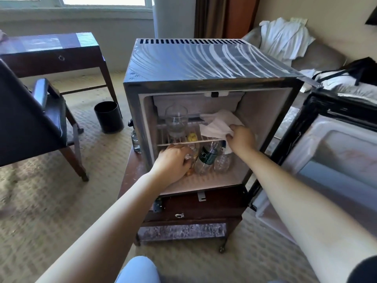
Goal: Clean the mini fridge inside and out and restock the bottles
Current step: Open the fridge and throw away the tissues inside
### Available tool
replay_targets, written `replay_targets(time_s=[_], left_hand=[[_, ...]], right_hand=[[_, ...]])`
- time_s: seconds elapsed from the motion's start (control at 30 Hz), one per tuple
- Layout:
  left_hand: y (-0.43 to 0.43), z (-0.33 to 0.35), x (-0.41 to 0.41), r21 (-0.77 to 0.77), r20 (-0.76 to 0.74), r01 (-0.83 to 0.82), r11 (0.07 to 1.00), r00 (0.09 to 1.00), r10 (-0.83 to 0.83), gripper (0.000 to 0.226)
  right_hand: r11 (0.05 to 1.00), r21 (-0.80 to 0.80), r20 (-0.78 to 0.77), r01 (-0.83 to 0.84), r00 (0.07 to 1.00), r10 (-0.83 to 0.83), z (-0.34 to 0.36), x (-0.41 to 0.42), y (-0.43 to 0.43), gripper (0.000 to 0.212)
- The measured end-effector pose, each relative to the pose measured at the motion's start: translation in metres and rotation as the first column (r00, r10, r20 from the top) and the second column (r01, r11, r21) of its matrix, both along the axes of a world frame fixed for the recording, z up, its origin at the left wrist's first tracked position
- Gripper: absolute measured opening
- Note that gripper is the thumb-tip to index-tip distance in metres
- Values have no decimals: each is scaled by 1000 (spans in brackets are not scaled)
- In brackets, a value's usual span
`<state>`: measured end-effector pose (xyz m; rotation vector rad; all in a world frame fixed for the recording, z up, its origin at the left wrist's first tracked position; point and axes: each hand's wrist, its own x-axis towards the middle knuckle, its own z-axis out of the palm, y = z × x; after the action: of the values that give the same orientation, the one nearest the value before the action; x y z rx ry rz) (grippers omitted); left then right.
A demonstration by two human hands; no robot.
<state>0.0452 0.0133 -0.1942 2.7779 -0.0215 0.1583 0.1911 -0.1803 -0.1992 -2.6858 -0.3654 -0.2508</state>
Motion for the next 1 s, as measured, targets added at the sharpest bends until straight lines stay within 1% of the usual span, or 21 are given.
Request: replay_targets(time_s=[0.07,0.1,0.2,0.27,0.33,0.4,0.47,0.5,0.53,0.57,0.6,0.63,0.67,0.73,0.8,0.83,0.87,0.93,0.97,1.0], left_hand=[[-8,4,-4,-18,23,7,1000,1000,-7,40],[-13,7,-6,-31,46,10,999,999,-9,46],[-28,15,-14,-92,123,34,995,992,-23,67],[-37,18,-20,-76,140,58,995,989,-47,72],[-43,20,-25,-68,126,36,997,992,-27,65],[-47,21,-33,-124,114,-11,992,993,25,48],[-49,22,-42,-170,110,-44,984,992,64,31],[-48,22,-46,-167,107,-59,984,991,77,28],[-45,22,-50,-152,100,-80,985,990,96,28],[-42,21,-52,-131,95,-105,986,989,118,29],[-38,20,-55,-110,95,-130,985,986,141,29],[-33,19,-57,-92,98,-153,984,982,162,29],[-27,18,-59,-75,98,-173,982,979,180,29],[-17,17,-65,-42,92,-193,980,976,197,28],[-6,17,-68,-20,84,-204,979,975,205,27],[0,18,-68,-10,79,-209,978,975,210,28],[5,19,-68,1,74,-213,977,974,212,28],[15,20,-64,9,75,-219,976,973,218,31],[18,19,-62,2,76,-220,976,973,219,33],[21,16,-59,-9,71,-214,977,974,214,37]], right_hand=[[998,0,56,-64,996,64,-1,-20,-4,29],[995,-4,74,-99,992,99,0,-31,-6,24],[975,30,78,-220,973,217,3,-61,-8,21],[950,84,105,-301,951,292,8,-80,-10,19],[922,123,147,-368,925,350,13,-98,-12,17],[906,100,160,-412,905,394,15,-112,-14,15],[885,65,120,-462,884,452,15,-121,-16,10],[874,64,81,-482,875,477,13,-122,-18,16],[874,79,32,-479,878,478,13,-121,-19,25],[892,102,-14,-441,896,444,12,-116,-19,34],[918,110,-39,-381,921,387,10,-109,-19,40],[946,70,-45,-317,946,321,8,-99,-18,43],[966,-18,-42,-259,965,258,5,-90,-17,43],[957,-221,-51,-187,982,180,-1,-72,-14,40],[935,-321,-97,-148,988,123,-6,-60,-10,40],[931,-342,-106,-131,989,101,-8,-55,-8,40],[934,-340,-97,-111,992,83,-9,-52,-7,40],[964,-259,-9,-64,998,64,-10,-52,-2,34],[975,-212,47,-72,995,84,-10,-54,1,31],[978,-170,103,-117,985,136,-12,-58,4,28]])
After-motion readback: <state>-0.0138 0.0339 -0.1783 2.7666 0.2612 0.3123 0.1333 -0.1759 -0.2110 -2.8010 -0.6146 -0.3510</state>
